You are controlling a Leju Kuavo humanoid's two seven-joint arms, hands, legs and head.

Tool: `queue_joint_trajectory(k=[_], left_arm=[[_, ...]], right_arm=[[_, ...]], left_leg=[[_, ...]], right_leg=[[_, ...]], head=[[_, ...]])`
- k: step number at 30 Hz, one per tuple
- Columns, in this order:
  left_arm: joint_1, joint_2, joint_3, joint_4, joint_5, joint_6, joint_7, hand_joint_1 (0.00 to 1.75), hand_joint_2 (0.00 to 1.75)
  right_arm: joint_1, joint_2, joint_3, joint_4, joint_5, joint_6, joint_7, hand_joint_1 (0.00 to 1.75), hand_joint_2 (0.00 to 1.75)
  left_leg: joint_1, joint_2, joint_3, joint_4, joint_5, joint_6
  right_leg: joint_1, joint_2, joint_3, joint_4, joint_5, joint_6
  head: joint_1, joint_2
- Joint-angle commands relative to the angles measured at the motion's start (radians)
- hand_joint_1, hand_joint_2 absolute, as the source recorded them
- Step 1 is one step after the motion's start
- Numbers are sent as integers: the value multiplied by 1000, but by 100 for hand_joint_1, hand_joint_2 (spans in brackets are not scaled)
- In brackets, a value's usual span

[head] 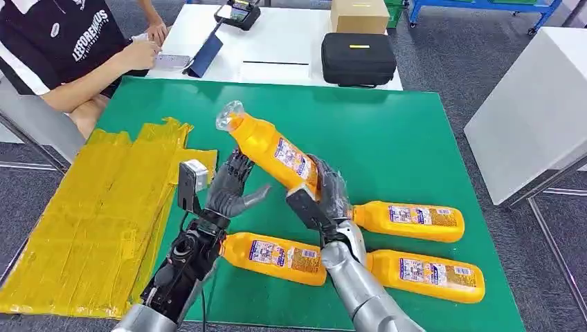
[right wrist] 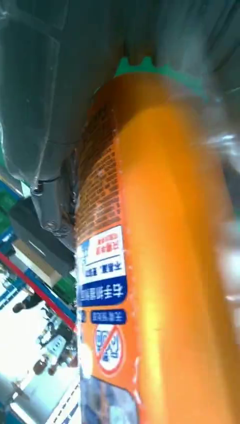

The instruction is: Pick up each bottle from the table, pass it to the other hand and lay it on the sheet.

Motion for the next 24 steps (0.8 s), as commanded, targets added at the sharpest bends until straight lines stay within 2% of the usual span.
queue_joint_trajectory(k=[1, 5, 6, 9, 10, 21, 23, 24], left_arm=[[-62, 9, -6, 59, 40, -1, 29, 0, 175], [-81, 3, -12, 88, 67, -7, 29, 0, 175], [-81, 3, -12, 88, 67, -7, 29, 0, 175], [-83, 3, -16, 89, 75, -10, 31, 0, 175], [-83, 3, -16, 89, 75, -10, 31, 0, 175], [-85, 4, -21, 101, 100, 0, 30, 0, 175], [-86, 1, -6, 102, 115, 21, 16, 0, 175], [-86, 1, -2, 100, 116, 29, 11, 21, 175]], right_arm=[[-13, 7, 126, -1, 14, -1, 26, 175, 175], [-18, 10, 174, 16, 60, -30, 65, 175, 175], [-18, 10, 174, 16, 60, -30, 65, 175, 175], [-23, 14, 188, 29, 68, -25, 76, 175, 175], [-23, 14, 188, 29, 68, -25, 76, 175, 175], [-29, 36, 254, 66, 127, -23, 94, 175, 175], [-23, 42, 268, 67, 130, -14, 86, 175, 175], [-22, 43, 270, 66, 129, -12, 85, 175, 175]], left_leg=[[0, 1, 3, 0, -1, -1], [0, 0, 3, 0, -2, -1], [0, 1, 6, 1, -3, -2], [0, 0, 2, 0, -1, -1], [0, 1, 6, 0, -3, -2], [0, 1, 3, 0, -1, -1], [0, 2, 7, 0, -4, -2], [0, 3, 13, 1, -7, -4]], right_leg=[[1, -1, 3, 0, -1, -1], [1, -1, 3, 0, -1, -1], [1, -1, 6, 1, -3, -2], [0, -1, 2, 0, -1, -1], [1, -1, 5, 0, -3, -2], [0, 0, 2, 0, -1, -1], [1, 0, 6, 1, -4, -2], [0, -1, 12, 3, -7, -4]], head=[[0, 0], [0, 0], [0, 0], [0, 0], [0, 0], [0, 0], [0, 0], [0, 0]])
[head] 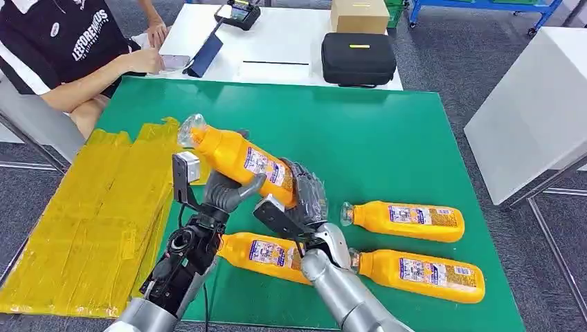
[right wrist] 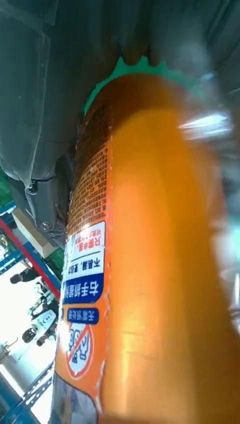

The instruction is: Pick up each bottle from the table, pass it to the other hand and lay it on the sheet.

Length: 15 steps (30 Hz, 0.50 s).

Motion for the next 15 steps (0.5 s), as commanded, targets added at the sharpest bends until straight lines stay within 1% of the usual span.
queue_joint_trajectory(k=[1, 2, 3, 6, 7, 9, 10, 11, 12, 15], left_arm=[[-60, 2, -1, 67, 26, 43, -25, 21, 175], [-60, 2, 3, 58, 30, 55, -29, 159, 175], [-56, 3, 6, 47, 33, 84, -40, 175, 175], [-52, 4, 14, 26, 37, 122, -57, 175, 175], [-52, 4, 14, 26, 37, 122, -57, 175, 175], [-49, 5, 14, 15, 37, 135, -65, 175, 175], [-49, 6, 11, 13, 37, 139, -67, 175, 175], [-49, 7, 9, 12, 38, 142, -69, 175, 175], [-49, 8, 9, 12, 39, 144, -74, 175, 175], [-50, 9, 8, 13, 43, 148, -81, 175, 175]], right_arm=[[-24, 18, 108, 67, 27, 29, -15, 175, 175], [-22, 19, 112, 64, 25, 33, -16, 175, 175], [-21, 16, 116, 60, 16, 35, -16, 175, 175], [-25, 11, 116, 60, 4, 38, -16, 175, 175], [-25, 11, 116, 60, 4, 38, -16, 175, 175], [-30, 6, 114, 66, 0, 35, -15, 175, 175], [-31, 5, 114, 69, -4, 35, -18, 175, 175], [-33, 4, 112, 71, -7, 34, -19, 175, 175], [-34, 3, 110, 72, -11, 34, -20, 175, 175], [-35, 1, 105, 69, -24, 39, -27, 175, 175]], left_leg=[[0, 0, 4, 0, -2, -1], [0, 1, 5, 0, -3, -2], [0, 1, 6, 0, -3, -2], [0, 0, 8, 1, -4, -2], [0, 0, 3, 0, -2, -1], [0, 1, 7, 1, -4, -2], [0, 0, 4, 0, -2, -2], [0, 0, 7, 1, -4, -2], [0, 0, 4, 0, -2, -2], [0, 0, 7, 0, -4, -2]], right_leg=[[1, -1, 3, 0, -2, -1], [1, -1, 5, 0, -2, -2], [1, -1, 5, 0, -3, -2], [1, -2, 8, 1, -5, -2], [1, -1, 3, 0, -2, -1], [0, -2, 7, 1, -4, -2], [1, -1, 4, 0, -2, -1], [1, -2, 7, 1, -4, -2], [1, -2, 4, 0, -2, -2], [1, -2, 7, 1, -4, -2]], head=[[0, 0], [0, 0], [0, 0], [0, 0], [0, 0], [0, 0], [0, 0], [0, 0], [0, 0], [0, 0]])
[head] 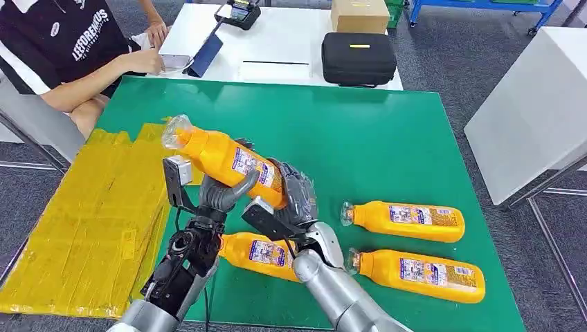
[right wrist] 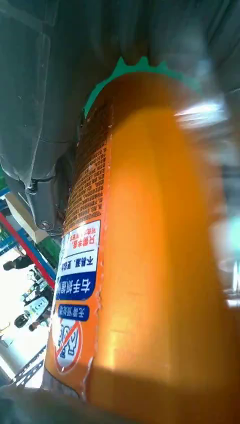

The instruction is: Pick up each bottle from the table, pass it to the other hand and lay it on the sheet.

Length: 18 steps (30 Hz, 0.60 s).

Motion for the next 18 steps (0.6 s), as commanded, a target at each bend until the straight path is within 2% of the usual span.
queue_joint_trajectory(k=[1, 5, 7, 8, 14, 17, 18], left_arm=[[-56, 11, 7, 13, 7, 19, -10, 175, 175], [-57, 11, 8, 12, 8, 20, -13, 175, 175], [-57, 13, 9, 8, 8, 24, -20, 175, 175], [-55, 13, 8, 5, 8, 26, -20, 175, 175], [-55, 13, 8, 5, 8, 26, -20, 175, 175], [-49, 14, 10, -6, 7, 31, -24, 175, 175], [-40, 15, 13, -37, -9, 50, -38, 175, 175]], right_arm=[[-17, -14, 58, 57, -11, 26, -23, 175, 175], [-18, -15, 56, 53, -13, 22, -25, 175, 175], [-18, -18, 53, 44, -16, 12, -27, 175, 175], [-17, -21, 54, 39, -15, 7, -25, 175, 175], [-17, -21, 54, 39, -15, 7, -25, 175, 175], [-11, -26, 54, 21, -14, -6, -18, 175, 175], [26, -38, 45, -56, -24, -34, -26, 26, 175]], left_leg=[[1, 0, 5, 0, -3, -2], [0, 0, 3, 0, -1, -1], [0, 0, 7, 0, -3, -2], [0, 0, 2, 0, -1, -1], [0, 0, 2, 0, -1, -1], [0, 0, 6, 0, -3, -2], [0, 0, 5, 0, -2, -1]], right_leg=[[1, -1, 5, 0, -3, -2], [1, -1, 3, 0, -1, -1], [1, -2, 7, 1, -4, -2], [1, -1, 3, 0, -1, -1], [1, -1, 3, 0, -1, -1], [1, -2, 6, 0, -3, -2], [1, -2, 5, 0, -2, -1]], head=[[0, 0], [0, 0], [0, 0], [0, 0], [0, 0], [0, 0], [0, 0]])
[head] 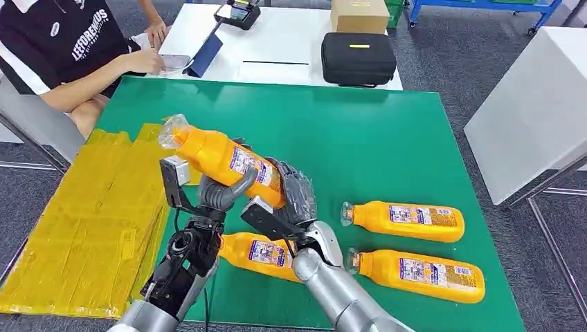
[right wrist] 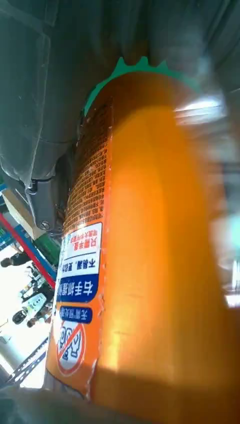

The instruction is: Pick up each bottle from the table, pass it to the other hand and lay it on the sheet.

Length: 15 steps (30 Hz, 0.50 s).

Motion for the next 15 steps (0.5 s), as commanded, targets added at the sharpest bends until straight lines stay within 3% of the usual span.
queue_joint_trajectory(k=[1, 2, 7, 8, 13, 14, 15], left_arm=[[-35, 24, 25, -76, -54, 93, -47, 175, 175], [3, 59, 36, -239, -416, 439, -102, 175, 175], [-2, 100, 14, -256, -715, 623, -45, 175, 175], [-21, 127, 3, -225, -894, 686, 29, 175, 175], [-35, 132, 23, -200, -949, 695, 36, 175, 175], [-53, 148, 9, -162, -1106, 765, 101, 175, 175], [-51, 137, 76, -192, -1373, 766, 205, 175, 175]], right_arm=[[82, -50, 37, -175, -26, -30, -23, 0, 175], [225, -98, 49, -541, -115, 55, -11, 0, 175], [266, -128, 62, -653, -167, 81, -7, 0, 175], [291, -144, 66, -703, -181, 68, -10, 0, 0], [312, -159, 70, -741, -185, 65, -7, 0, 0], [317, -158, 67, -748, -193, 58, -11, 0, 0], [329, -163, 65, -773, -200, 52, -13, 0, 0]], left_leg=[[0, 0, 4, 0, -2, -1], [0, 0, 4, 0, -2, -1], [0, 0, 2, 0, -2, -1], [0, 1, 5, 0, -3, -2], [0, 1, 3, -1, -2, -1], [0, 1, 3, 0, -2, -1], [0, 0, 2, -1, -1, -1]], right_leg=[[1, -2, 4, 0, -2, -1], [1, -2, 5, 0, -2, -1], [0, -1, 2, 0, -2, -1], [0, -1, 5, 1, -4, -2], [0, -1, 3, 0, -2, -2], [0, -1, 3, 0, -2, -2], [0, -1, 2, 0, -1, -1]], head=[[0, 0], [0, 0], [0, 0], [0, 0], [0, 0], [0, 0], [0, 0]])
